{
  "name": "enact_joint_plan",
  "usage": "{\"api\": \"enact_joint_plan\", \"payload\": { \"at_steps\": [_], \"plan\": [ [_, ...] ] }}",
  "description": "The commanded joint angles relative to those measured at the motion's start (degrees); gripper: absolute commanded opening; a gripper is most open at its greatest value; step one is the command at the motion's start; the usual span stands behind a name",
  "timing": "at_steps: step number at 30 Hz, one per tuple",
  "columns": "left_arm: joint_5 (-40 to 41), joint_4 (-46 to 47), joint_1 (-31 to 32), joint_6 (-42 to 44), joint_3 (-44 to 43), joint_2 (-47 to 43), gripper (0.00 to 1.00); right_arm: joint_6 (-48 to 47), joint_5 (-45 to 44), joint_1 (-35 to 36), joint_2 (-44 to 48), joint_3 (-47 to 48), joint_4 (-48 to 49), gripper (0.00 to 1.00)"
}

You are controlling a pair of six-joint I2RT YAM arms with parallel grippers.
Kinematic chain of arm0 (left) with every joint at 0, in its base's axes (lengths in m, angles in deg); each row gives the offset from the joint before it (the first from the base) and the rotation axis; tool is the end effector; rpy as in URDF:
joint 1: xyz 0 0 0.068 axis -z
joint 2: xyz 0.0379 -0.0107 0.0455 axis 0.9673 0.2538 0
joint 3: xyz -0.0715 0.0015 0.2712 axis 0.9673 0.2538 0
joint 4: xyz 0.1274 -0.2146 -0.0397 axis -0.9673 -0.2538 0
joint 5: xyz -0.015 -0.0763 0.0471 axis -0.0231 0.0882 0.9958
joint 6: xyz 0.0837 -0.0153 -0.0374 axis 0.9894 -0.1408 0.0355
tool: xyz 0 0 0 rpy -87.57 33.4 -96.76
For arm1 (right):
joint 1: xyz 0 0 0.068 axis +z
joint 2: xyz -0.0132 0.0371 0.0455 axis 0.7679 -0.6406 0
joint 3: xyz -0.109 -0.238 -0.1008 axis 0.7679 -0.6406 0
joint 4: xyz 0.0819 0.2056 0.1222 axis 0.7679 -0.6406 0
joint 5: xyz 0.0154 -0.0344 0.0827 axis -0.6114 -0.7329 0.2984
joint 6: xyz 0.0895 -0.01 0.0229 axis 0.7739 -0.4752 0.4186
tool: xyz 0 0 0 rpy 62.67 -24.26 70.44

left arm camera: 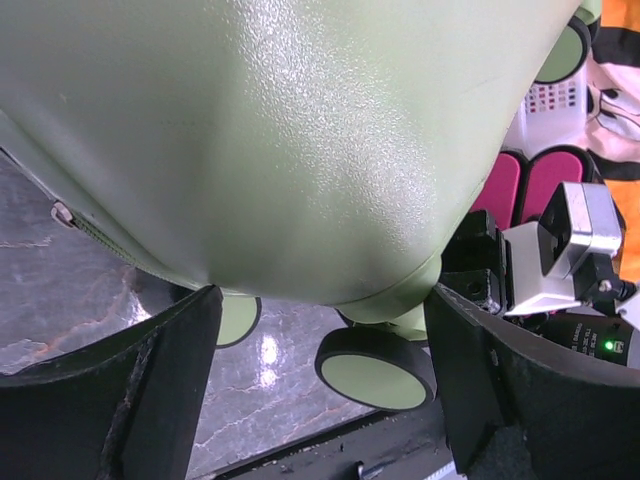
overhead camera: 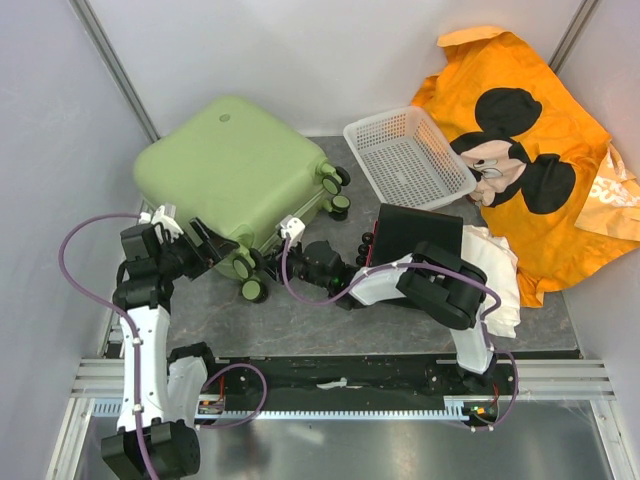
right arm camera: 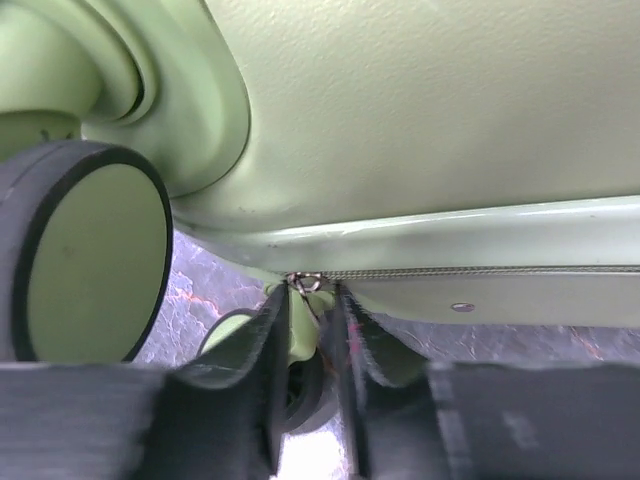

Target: Open, take out, and arrange the luggage

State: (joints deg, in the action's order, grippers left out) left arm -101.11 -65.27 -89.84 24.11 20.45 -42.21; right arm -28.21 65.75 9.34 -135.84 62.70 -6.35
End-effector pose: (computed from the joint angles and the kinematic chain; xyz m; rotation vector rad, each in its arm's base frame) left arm 0.1795 -0.0017 0.2645 -0.4861 2.1629 -0.7872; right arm 0.2339 0.4024 0.1770 -0.6628 1.6743 1.0200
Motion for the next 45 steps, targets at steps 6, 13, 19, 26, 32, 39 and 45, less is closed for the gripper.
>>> {"api": "enact_joint_plan", "payload": {
  "at_steps": [6,13,19,26,32,39,45],
  "plan": [
    [6.0,-0.3,-0.9,5.5,-2.9,-2.3,0.87,0.3,4.8,0.4,-3.7,9.0,0.6,0.0],
    [0.9,-0.4,-0.9,2.4,0.3,-8.5,0.9,1.5,6.1,1.3,-7.2,14.1,-0.7,0.0],
    [0.0,-0.2,-1.0,2.1,2.4,-5.3,0.91,2.3,6.2,1.7,-7.2,14.3,-1.0,0.0],
    [-2.6,4.0,-1.0,0.1,4.0,-3.3,0.91,2.2,5.9,1.8,-6.9,14.1,-1.4,0.0],
    [-5.5,9.0,-0.5,-2.4,6.4,-1.3,0.89,3.0,5.5,1.9,-7.5,13.7,-0.4,0.0],
    [-8.5,15.3,0.0,-6.1,10.2,-1.9,0.67,4.7,3.3,2.0,-6.4,12.9,-0.7,0.0],
    [-7.0,16.6,0.0,-5.9,10.1,-2.0,0.29,5.9,-5.4,2.0,-3.3,10.1,-4.1,0.0]
  ]
}}
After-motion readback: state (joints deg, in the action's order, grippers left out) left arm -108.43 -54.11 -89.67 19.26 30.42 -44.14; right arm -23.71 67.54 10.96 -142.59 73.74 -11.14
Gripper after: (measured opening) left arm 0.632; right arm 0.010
